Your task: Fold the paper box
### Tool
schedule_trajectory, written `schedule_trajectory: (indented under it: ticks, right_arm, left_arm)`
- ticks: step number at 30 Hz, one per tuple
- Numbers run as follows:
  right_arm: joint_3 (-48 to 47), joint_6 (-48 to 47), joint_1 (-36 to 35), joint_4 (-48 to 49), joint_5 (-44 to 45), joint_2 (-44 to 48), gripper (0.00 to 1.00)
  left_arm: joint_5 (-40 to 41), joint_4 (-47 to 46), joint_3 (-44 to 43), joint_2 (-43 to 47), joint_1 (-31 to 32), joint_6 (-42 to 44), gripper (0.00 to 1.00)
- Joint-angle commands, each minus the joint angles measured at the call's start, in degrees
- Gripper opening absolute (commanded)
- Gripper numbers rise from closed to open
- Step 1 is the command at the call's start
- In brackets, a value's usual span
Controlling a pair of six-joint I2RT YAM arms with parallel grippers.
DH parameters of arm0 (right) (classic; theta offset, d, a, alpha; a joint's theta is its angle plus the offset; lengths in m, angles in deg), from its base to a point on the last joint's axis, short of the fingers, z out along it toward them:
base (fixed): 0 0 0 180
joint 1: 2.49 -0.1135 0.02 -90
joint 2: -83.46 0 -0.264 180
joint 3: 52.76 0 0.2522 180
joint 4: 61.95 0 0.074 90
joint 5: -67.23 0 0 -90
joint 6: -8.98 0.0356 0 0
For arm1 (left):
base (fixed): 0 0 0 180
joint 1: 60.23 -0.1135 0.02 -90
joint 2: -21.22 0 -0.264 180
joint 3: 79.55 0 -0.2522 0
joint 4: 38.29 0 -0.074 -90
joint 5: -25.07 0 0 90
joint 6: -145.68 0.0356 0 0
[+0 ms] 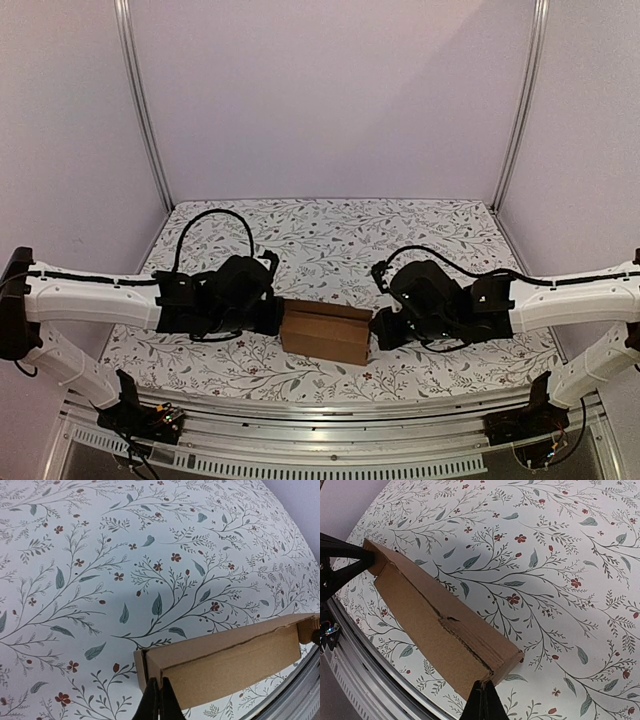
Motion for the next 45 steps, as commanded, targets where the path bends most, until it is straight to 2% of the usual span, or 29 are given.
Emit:
schedule_trajectory:
  ticks: [1, 10, 33, 45]
  right_arm:
    - [-3.11, 0.85, -0.66, -0.55, 1.70, -0.91, 0.00]
    - [-5.33, 1.35, -0.28, -3.40, 1.45, -0.56, 0.00]
    - [-2.87, 10.46, 7.11, -1.27, -9.27, 1.59, 0.00]
    - [-1.04, 8.43, 7.22, -1.39, -11.13, 0.67, 0.00]
  left_arm:
    - [-3.04, 5.78, 0.30, -2.78, 2.54, -0.48, 0.00]
    - [-2.00, 6.23, -0.10, -3.42, 3.10, -0.28, 0.00]
    - [0.42, 6.90, -1.64, -5.76, 4.97, 0.15, 0.00]
    - [1.12, 7.72, -2.32, -5.93, 5.15, 0.75, 0.00]
